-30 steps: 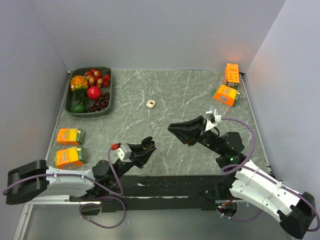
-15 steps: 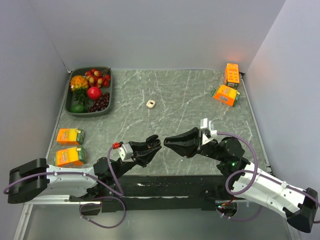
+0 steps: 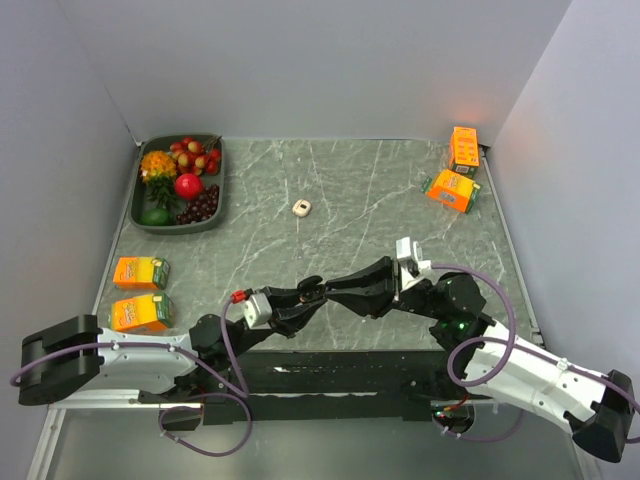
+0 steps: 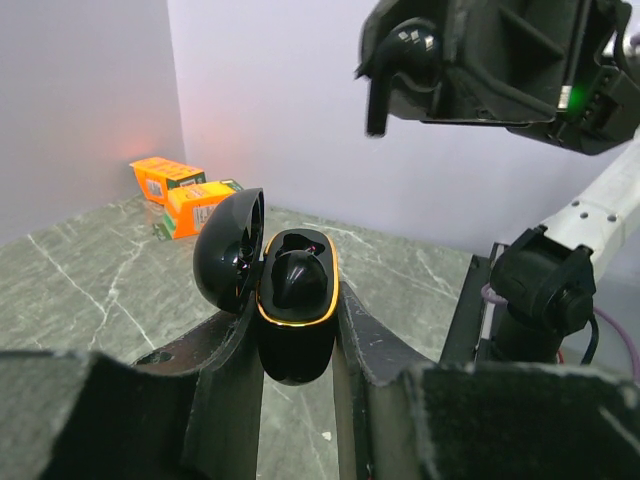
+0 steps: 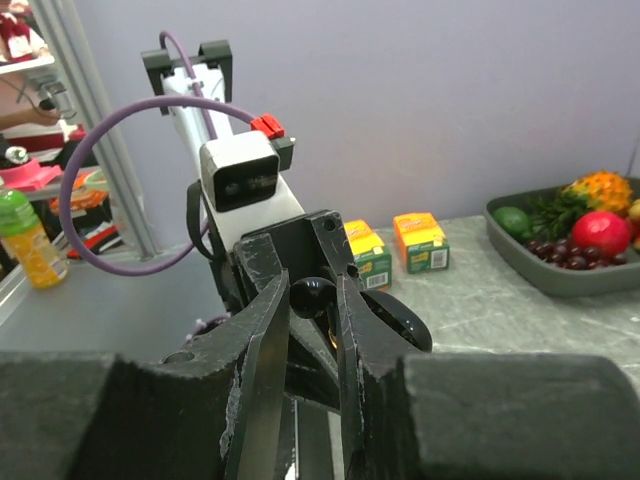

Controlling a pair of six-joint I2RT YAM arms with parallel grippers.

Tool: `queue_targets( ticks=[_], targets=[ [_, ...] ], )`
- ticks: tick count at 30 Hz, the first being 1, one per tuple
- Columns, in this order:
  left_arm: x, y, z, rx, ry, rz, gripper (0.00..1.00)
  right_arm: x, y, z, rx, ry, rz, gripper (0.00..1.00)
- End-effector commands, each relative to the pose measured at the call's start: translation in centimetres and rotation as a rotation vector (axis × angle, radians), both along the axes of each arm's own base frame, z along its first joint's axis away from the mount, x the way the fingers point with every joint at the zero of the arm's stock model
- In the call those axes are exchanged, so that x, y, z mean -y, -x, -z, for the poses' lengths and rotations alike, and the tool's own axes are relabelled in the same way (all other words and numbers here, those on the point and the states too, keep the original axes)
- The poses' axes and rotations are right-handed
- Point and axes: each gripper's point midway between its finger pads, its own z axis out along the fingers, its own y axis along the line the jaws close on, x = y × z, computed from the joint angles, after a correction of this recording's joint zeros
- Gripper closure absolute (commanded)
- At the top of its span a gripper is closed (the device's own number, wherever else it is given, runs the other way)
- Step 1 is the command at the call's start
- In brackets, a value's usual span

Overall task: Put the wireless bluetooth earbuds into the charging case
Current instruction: Place the earbud in the charging case.

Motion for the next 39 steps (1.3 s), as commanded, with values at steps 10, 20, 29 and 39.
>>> queue_targets(
  ticks=[10,20,29,39],
  targets=[
    [-0.9,1.5,-4.0,0.129,0.12,0.044,0.99,-0.7,0.4,2.2,-0.018,0.045,-0.044,1.0],
    [-1.1,1.6,-4.1,0.126,0.125,0.051,0.99,-0.5,-0.2,2.6,-0.016,0.052,-0.001,1.0],
    [-1.1,1.8,-4.1,0.124,0.126,0.061,0.99,-0.5,-0.8,2.7,-0.01,0.041,0.028,1.0],
    [-1.1,2.0,-4.5,0.126,0.141,0.073,0.99,-0.3,-1.3,2.9,-0.019,0.026,0.058,1.0]
  ],
)
